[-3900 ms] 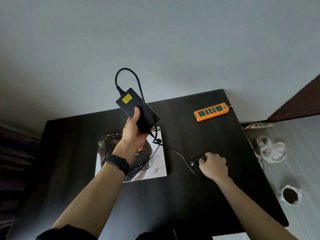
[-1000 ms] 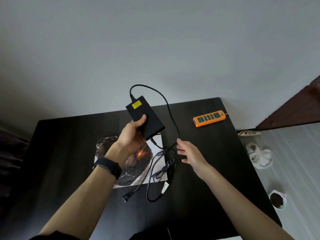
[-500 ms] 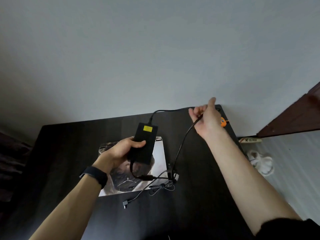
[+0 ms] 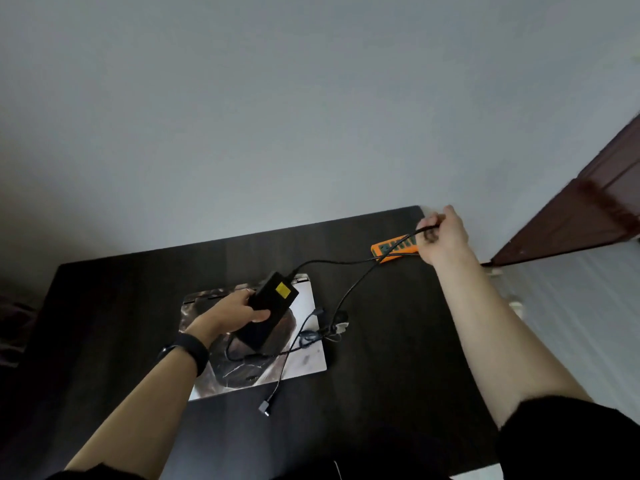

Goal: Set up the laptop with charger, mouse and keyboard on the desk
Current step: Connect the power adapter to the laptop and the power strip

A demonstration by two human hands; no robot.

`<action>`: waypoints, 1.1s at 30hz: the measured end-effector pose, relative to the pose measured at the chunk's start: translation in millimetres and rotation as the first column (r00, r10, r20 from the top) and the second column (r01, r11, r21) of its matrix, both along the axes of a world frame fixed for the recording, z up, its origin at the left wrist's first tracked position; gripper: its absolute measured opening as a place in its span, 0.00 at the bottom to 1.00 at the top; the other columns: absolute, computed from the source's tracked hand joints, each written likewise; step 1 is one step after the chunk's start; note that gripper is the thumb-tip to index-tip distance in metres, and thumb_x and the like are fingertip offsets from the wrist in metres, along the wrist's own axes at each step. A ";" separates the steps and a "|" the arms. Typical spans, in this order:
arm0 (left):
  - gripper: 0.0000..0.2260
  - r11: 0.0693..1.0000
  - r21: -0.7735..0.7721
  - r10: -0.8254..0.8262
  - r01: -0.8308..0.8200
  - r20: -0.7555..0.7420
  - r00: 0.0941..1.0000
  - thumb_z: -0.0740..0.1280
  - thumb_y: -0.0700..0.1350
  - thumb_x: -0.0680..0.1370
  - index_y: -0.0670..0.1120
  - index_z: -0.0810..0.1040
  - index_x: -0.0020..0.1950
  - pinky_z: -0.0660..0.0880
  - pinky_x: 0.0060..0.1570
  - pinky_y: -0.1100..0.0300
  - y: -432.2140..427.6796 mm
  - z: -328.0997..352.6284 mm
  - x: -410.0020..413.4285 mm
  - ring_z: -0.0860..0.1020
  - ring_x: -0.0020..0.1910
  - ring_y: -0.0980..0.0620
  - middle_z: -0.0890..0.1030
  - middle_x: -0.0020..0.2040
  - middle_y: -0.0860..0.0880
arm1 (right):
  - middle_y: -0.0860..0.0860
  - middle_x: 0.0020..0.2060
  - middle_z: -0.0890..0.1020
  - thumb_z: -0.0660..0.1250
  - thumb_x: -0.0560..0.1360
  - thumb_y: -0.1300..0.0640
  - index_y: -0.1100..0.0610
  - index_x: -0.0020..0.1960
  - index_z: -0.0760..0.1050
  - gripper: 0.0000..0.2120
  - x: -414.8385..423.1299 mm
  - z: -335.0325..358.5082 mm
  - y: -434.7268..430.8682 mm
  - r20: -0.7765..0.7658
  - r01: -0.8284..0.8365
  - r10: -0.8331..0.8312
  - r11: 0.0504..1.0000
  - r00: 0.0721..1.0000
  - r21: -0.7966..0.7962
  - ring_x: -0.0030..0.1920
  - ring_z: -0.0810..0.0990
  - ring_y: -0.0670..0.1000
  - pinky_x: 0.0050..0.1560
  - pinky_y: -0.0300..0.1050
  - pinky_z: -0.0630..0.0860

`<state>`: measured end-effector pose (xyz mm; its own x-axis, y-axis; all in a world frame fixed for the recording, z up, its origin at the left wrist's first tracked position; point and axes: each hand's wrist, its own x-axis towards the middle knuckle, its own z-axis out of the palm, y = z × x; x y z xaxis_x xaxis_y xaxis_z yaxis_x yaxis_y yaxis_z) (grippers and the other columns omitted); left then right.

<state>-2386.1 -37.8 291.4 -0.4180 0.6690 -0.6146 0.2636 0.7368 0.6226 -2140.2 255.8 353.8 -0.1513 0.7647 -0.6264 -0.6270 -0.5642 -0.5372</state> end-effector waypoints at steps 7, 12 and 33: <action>0.10 0.983 0.123 0.113 -0.136 0.178 0.978 0.73 0.42 0.76 0.47 0.77 0.56 0.80 0.56 0.51 26.0 -2.0 24.6 0.84 0.48 0.47 0.84 0.51 0.46 | 0.51 0.52 0.84 0.71 0.77 0.54 0.57 0.58 0.81 0.11 14.9 -101.4 -66.7 0.332 -0.255 0.303 0.950 0.893 -0.181 0.52 0.82 0.50 0.50 0.47 0.76; 0.14 0.984 0.068 0.145 -0.164 0.219 0.965 0.74 0.42 0.75 0.44 0.77 0.59 0.80 0.55 0.52 28.7 -20.0 40.4 0.85 0.48 0.47 0.84 0.52 0.46 | 0.49 0.56 0.84 0.72 0.76 0.55 0.52 0.57 0.80 0.10 26.4 -135.2 -104.2 0.310 -0.545 0.582 0.813 0.752 -0.205 0.60 0.79 0.51 0.65 0.52 0.70; 0.18 0.998 0.011 0.070 -0.069 -0.138 0.988 0.72 0.48 0.76 0.47 0.74 0.64 0.79 0.54 0.54 29.8 -42.1 57.0 0.81 0.51 0.48 0.81 0.54 0.48 | 0.51 0.29 0.76 0.62 0.80 0.55 0.54 0.24 0.66 0.25 -3.8 -19.9 -72.9 0.070 -0.610 0.606 0.791 0.792 0.043 0.27 0.74 0.48 0.31 0.39 0.71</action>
